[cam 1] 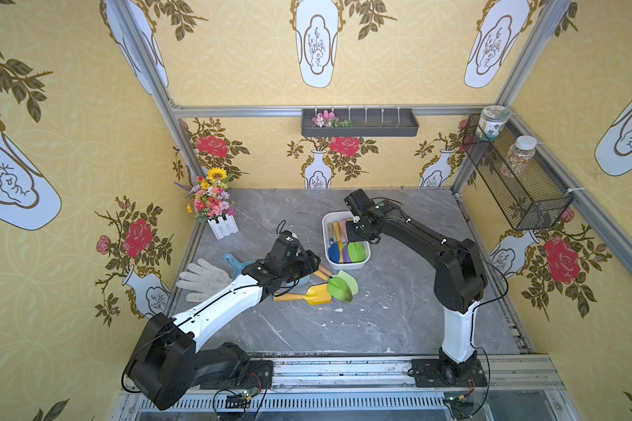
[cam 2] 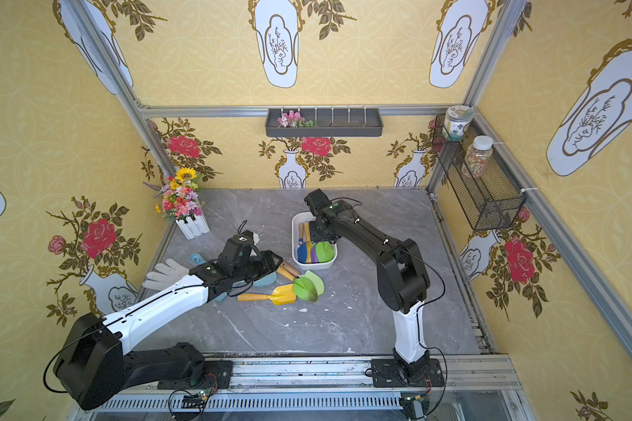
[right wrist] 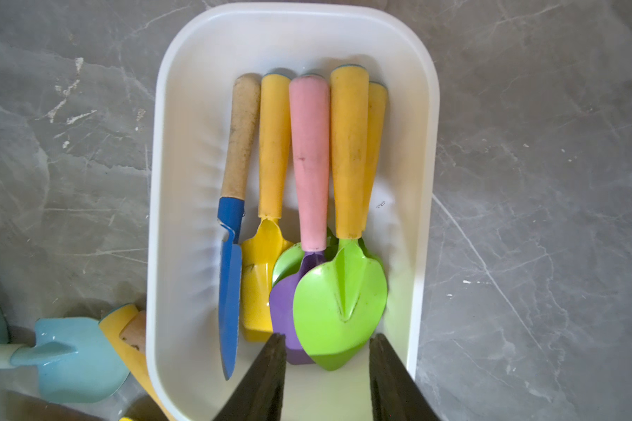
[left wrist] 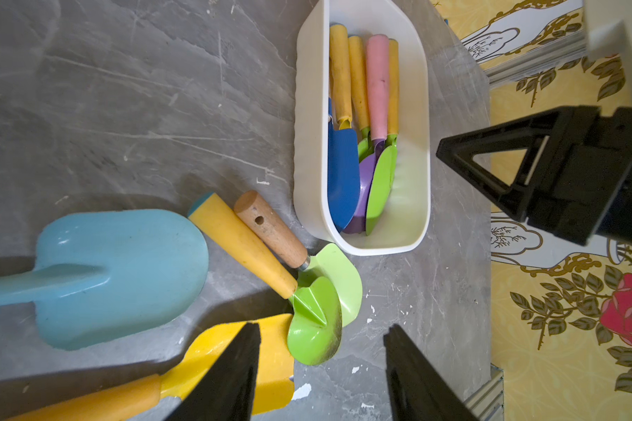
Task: Put the shovel into the storage box
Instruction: Pick up the shovel from the center of the board.
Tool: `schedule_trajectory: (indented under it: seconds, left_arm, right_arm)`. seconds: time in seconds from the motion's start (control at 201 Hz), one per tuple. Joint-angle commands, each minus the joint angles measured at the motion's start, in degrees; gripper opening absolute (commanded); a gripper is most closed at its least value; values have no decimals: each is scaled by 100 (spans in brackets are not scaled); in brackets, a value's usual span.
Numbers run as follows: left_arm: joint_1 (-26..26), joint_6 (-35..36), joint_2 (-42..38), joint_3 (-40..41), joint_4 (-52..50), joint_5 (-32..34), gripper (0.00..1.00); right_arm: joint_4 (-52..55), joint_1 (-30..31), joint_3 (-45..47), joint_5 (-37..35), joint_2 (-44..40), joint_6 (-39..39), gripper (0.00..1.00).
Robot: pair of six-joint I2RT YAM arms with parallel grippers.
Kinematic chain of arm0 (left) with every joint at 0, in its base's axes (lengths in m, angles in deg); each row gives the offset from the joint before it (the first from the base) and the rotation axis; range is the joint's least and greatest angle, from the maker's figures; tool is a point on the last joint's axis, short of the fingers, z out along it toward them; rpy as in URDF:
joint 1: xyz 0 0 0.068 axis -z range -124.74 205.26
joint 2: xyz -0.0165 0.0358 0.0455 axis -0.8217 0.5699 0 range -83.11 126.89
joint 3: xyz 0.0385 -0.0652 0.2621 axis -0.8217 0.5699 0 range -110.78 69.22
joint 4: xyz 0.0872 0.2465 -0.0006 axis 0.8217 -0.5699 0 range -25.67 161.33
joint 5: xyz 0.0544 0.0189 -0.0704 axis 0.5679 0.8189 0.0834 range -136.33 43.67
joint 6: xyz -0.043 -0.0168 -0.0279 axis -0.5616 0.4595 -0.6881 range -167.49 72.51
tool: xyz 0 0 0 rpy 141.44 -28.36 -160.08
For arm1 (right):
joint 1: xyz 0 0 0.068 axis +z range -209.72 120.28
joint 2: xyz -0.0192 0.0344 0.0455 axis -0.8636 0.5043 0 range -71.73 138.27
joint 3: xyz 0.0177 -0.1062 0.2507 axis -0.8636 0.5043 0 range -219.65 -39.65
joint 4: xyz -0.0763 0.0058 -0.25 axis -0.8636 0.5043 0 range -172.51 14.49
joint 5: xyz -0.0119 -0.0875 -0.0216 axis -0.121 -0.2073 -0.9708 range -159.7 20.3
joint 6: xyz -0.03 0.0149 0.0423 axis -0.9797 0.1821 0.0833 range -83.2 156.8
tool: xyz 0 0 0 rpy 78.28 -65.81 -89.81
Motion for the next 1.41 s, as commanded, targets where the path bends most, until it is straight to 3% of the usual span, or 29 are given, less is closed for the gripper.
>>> schedule_trajectory:
  seconds: [0.0,0.577,0.856,1.404]
  left_arm:
    - [-7,-25,-50,61,-101,65,59]
    - [-100,-388,-616,542,-443,506,60]
    - [-146,-595,-903,819,-495,563,61]
    - [-171,-587,-826,856,-341,438,61]
  right_arm:
    - [-138,108,148,77,-167,46,42]
    - [-871,1244,1462,543,-985,-100,45]
    - [-1160,1661,1538,713,-603,-158,45]
    - [-1184,1696,1228,774,239,-252,40]
